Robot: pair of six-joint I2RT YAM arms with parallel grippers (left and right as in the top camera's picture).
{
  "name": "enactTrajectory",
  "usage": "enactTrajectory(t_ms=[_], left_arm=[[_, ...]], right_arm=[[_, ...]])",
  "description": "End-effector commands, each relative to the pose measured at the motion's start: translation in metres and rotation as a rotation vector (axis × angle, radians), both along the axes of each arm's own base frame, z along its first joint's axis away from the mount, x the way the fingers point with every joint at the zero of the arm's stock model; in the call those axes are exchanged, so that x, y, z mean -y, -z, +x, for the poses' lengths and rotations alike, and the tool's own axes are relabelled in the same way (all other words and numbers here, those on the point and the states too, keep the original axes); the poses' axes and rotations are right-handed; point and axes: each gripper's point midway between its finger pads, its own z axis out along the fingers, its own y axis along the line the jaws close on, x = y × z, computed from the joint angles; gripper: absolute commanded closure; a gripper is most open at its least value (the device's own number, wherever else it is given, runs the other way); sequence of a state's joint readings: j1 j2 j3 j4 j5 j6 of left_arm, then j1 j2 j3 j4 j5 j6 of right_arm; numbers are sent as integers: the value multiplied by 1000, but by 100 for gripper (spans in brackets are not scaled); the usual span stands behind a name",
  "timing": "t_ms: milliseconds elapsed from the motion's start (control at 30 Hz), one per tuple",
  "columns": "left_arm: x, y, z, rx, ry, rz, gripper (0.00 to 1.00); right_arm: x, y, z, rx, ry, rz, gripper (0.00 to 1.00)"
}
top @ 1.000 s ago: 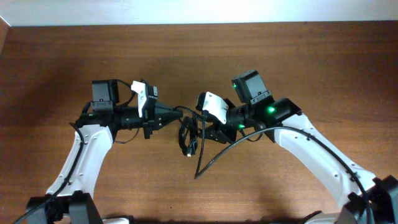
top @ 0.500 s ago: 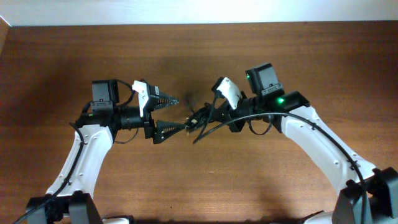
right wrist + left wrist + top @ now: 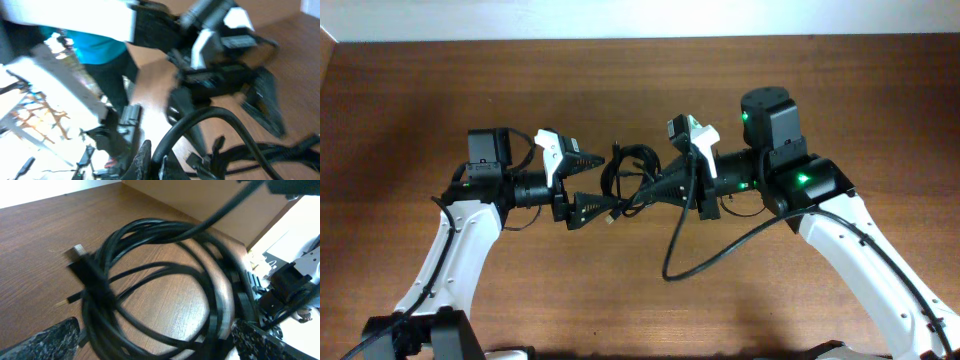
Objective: Untangle cables
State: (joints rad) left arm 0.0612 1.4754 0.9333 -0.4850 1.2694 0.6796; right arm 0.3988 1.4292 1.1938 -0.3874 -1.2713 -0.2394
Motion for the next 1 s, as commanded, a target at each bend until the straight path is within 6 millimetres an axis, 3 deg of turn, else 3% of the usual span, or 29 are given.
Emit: enactTrajectory(t_ms=[0, 100, 200, 300, 367, 467, 600, 667, 800, 900, 967], left_arm=[[1, -3, -1, 9, 1, 3, 1], [2, -5, -3, 4, 12, -16, 2], [4, -9, -7, -10, 29, -44, 16], [5, -12, -10, -14, 42, -67, 4], [5, -12, -10, -16, 44, -67, 2], [23, -11, -18, -10, 98, -55, 1], [41, 3, -23, -4, 128, 30, 1], [44, 6, -23, 2, 129, 54, 6], [54, 32, -16, 40, 94, 233, 9], [52, 58, -1, 93, 16, 444, 8], [47, 63, 5, 107, -20, 501, 4]], right_arm=[[4, -32, -23, 40, -115, 99, 96], [3, -26, -16, 40, -71, 68, 96], [3, -13, -4, 22, 13, -1, 96], [3, -9, 2, -21, 58, -32, 96], [3, -10, 0, -22, 48, -27, 96], [3, -11, -2, -18, 34, -18, 96], [3, -11, -2, -18, 35, -18, 96], [3, -11, -2, -19, 32, -17, 96], [3, -12, -4, -21, 22, -10, 96], [3, -12, -4, -21, 22, -10, 96], [3, -12, -4, -21, 22, -10, 96]])
